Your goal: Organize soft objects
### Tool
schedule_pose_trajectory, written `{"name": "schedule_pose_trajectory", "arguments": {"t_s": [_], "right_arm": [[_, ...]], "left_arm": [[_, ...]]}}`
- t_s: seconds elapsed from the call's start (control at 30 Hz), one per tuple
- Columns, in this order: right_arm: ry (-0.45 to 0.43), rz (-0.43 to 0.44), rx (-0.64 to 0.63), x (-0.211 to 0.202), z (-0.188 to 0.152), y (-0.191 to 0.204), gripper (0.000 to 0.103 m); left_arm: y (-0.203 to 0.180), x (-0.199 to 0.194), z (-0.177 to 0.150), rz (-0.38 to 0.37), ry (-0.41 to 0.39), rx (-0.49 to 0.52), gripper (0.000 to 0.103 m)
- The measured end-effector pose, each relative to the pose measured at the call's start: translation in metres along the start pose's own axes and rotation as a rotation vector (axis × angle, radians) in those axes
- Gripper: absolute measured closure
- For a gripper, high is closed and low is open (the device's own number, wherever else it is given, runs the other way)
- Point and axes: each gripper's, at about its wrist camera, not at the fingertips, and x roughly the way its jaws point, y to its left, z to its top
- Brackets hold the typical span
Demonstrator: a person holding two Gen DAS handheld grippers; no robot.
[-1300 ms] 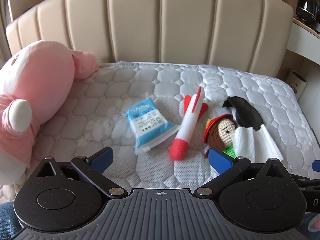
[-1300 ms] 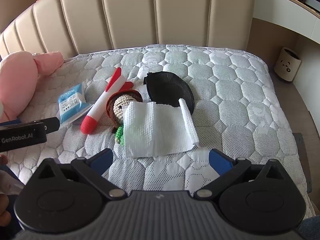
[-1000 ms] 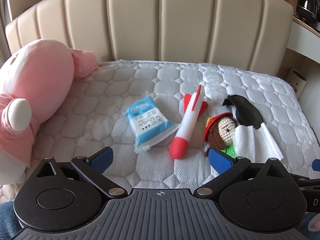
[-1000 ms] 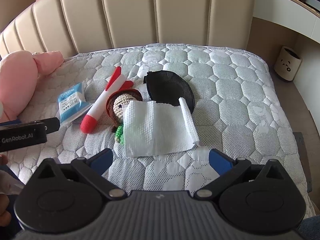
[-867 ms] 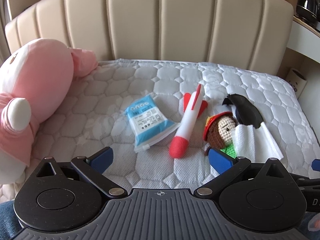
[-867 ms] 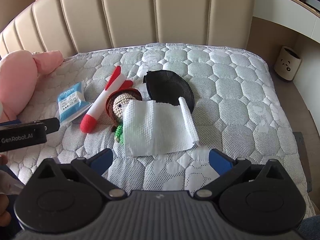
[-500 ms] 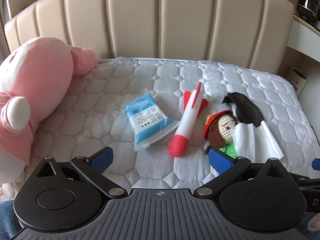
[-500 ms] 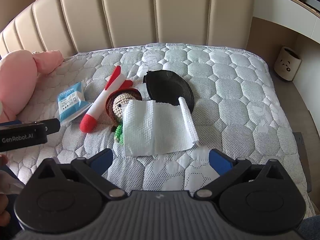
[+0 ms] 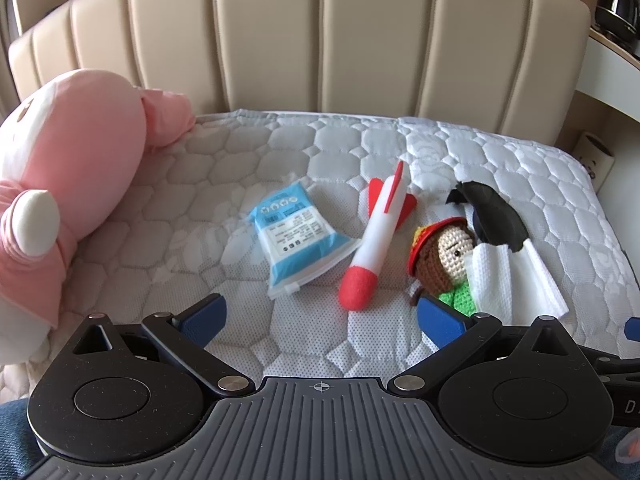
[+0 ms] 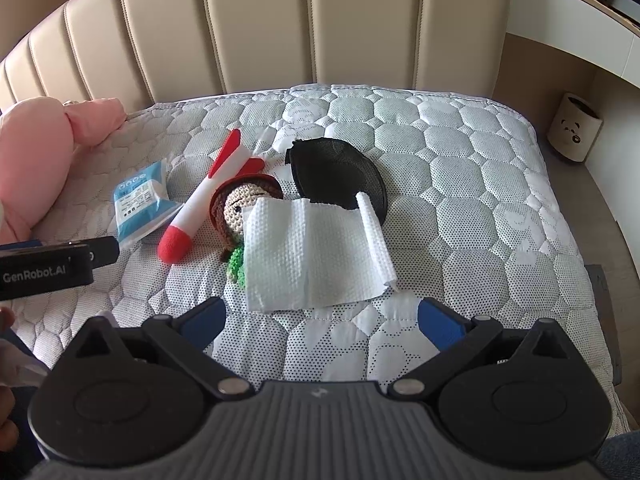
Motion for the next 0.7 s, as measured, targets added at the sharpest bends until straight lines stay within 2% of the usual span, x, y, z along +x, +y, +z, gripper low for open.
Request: {"name": "schedule_pose_trajectory", "arguments": {"t_s": [0.4, 0.7], "right_arm": [[0.0, -0.025, 0.013, 0.0028, 0.0009, -0.0015, 0.0], [-0.004, -0.012, 0.023, 0.0041, 0.0032, -0.0008, 0.0]], "left_arm": [[0.001, 0.0024, 0.0006, 0.007, 0.021, -0.001, 0.0], [-0.0007, 0.0036, -0.0002, 0.007, 0.032, 0.009, 0.0]]}}
